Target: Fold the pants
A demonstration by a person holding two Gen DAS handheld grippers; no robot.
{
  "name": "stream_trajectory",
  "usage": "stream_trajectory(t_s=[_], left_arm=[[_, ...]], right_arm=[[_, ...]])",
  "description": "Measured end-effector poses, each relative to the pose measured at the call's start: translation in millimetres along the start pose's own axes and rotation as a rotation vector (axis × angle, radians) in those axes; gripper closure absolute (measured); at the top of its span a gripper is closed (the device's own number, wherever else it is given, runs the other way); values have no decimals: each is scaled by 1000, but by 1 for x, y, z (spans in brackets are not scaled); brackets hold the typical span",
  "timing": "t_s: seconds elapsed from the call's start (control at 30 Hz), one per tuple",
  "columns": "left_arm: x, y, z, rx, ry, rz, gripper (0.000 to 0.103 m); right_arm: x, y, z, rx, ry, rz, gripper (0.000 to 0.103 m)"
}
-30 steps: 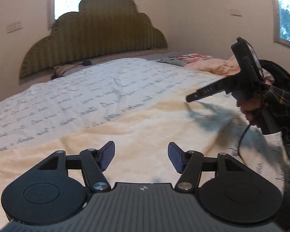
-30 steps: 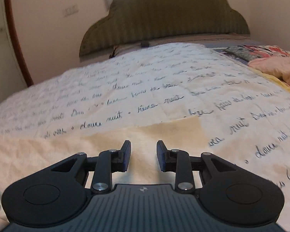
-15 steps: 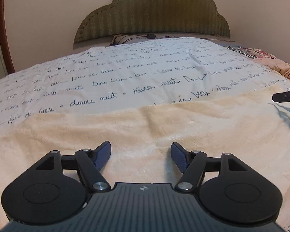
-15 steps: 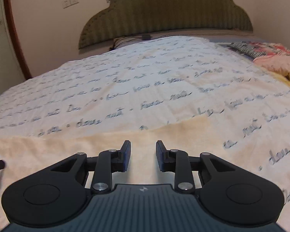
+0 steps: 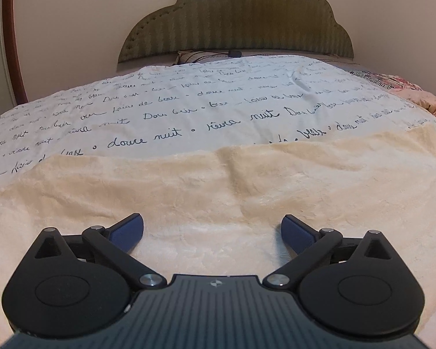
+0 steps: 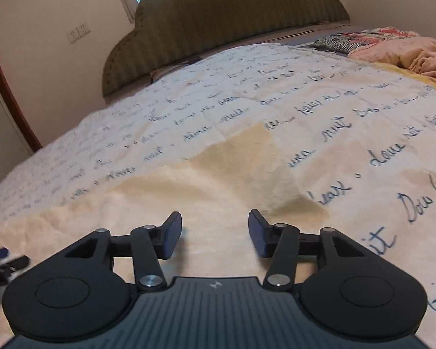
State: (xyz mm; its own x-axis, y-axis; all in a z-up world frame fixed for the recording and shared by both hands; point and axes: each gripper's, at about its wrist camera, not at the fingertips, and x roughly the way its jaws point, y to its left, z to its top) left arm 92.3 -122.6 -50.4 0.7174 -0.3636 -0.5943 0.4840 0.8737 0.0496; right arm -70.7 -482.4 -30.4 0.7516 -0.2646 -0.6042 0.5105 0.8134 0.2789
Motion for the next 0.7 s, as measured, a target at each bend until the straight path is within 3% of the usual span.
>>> stream_trajectory(t_s=[0.1,0.17,0.3,0.4,0.53,0.7], left_arm=[[0,2,-1,-9,-2,-6,0],[0,2,-1,-8,-3,-5,0],[0,2,-1,-8,-4,-6,0],[0,1,-1,-9,-4,-6,0],[-1,1,-1,-9,-4,-6,0],[-1,1,-1,-9,-5,-6,0]], right_arm=[[-25,-18,0,152,-122,-87,53],[-45,-34,-3,276,-174,-44,51],[-62,-55,-18,477,-97,160,51],[-61,-56,-34,552,6,242,51],[-50,-49,-46,566,74,289,51],[-29,-52,-41,596,9,284,52]])
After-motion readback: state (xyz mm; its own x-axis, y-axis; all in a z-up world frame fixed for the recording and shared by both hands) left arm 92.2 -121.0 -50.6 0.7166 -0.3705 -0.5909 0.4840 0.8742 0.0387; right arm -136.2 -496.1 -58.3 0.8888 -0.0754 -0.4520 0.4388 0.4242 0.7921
